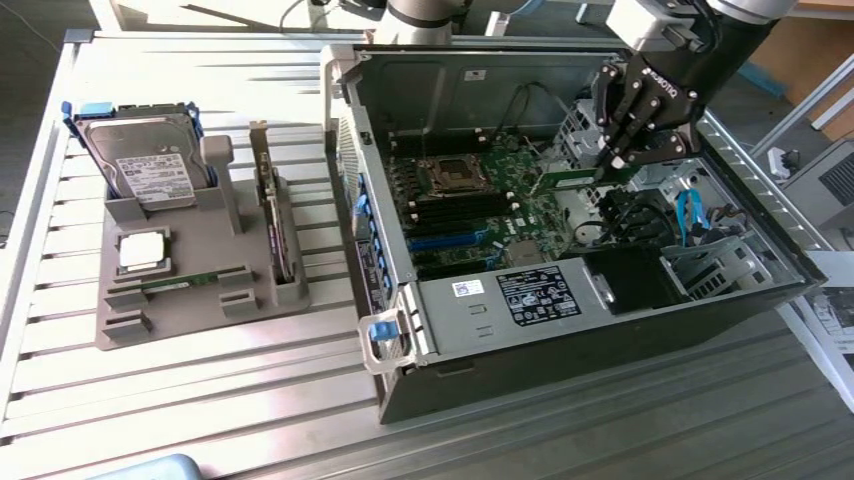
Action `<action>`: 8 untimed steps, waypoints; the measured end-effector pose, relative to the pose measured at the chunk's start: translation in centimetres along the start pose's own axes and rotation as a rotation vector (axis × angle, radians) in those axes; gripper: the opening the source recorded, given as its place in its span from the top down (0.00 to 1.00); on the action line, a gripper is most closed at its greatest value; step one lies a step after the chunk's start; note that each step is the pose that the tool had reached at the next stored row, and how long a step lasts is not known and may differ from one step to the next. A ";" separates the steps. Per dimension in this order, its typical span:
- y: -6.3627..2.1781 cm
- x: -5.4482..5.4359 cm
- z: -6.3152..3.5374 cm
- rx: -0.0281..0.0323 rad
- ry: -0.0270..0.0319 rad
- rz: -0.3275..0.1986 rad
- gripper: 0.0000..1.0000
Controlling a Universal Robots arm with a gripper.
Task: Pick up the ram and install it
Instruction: 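Pick up the ram and move it above insertion slot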
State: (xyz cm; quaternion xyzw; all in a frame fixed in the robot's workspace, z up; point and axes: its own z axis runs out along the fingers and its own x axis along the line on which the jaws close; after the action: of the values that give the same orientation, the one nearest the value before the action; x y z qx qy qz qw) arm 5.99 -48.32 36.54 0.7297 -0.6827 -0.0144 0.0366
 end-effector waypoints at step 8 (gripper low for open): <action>-1.02 -1.8 0.01 -0.0020 0.0291 0.002 0.86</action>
State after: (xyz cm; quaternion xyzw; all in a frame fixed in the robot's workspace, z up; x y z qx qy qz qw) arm 6.88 -46.43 36.40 0.7290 -0.6828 -0.0045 0.0473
